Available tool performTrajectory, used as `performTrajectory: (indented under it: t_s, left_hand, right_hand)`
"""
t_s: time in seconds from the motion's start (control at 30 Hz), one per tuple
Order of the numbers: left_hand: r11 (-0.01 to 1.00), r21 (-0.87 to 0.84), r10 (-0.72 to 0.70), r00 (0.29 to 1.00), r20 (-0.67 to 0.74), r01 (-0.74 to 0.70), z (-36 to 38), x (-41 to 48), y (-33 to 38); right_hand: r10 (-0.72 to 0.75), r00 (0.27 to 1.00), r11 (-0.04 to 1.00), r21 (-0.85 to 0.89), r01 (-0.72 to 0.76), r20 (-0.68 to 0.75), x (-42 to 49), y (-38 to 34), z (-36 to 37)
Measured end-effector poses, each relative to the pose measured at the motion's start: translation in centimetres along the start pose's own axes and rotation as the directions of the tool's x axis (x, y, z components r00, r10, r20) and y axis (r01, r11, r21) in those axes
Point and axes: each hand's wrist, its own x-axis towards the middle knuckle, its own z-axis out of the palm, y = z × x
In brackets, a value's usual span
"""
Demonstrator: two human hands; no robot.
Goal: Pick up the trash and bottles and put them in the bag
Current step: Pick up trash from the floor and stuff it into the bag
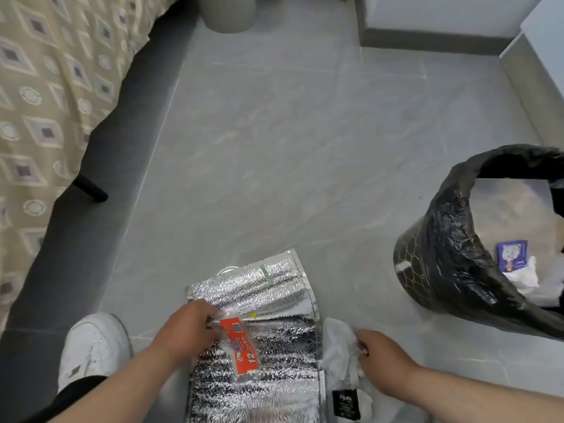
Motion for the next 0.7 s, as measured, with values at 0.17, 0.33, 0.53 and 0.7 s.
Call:
performTrajectory:
  t_s: [0.17, 0.33, 0.53, 0.7]
  left_hand:
    - [0.999, -0.049, -0.006, 0.999, 0.038, 0.008, -1.4, 0.6, 1.6]
    - [0.983, -0.181, 0.015, 1.000, 0.005, -0.013, -4.1, 0.9, 3.6]
    - [0.964, -0.265, 0.009, 0.997, -0.071, -0.028, -9.0, 0.6, 5.1]
    - [0.968, -0.250, -0.051, 0.974, -0.222, -0.006, -12.5, -0.9, 5.8]
  right_hand:
    - [0.030, 0.999, 0.988, 0.154, -0.025, -0.033, 1.0, 0.1, -1.6]
    - [0.042, 0.990, 0.968, 0.249, -0.007, -0.134, 1.1, 0.2, -4.3]
    - [0.060, 0.976, 0.969, 0.247, -0.007, -0.208, 0.3, 0.5, -6.9]
    - [0.042, 0.975, 0.957, 0.288, 0.023, -0.217, -0.9, 0.3, -7.8]
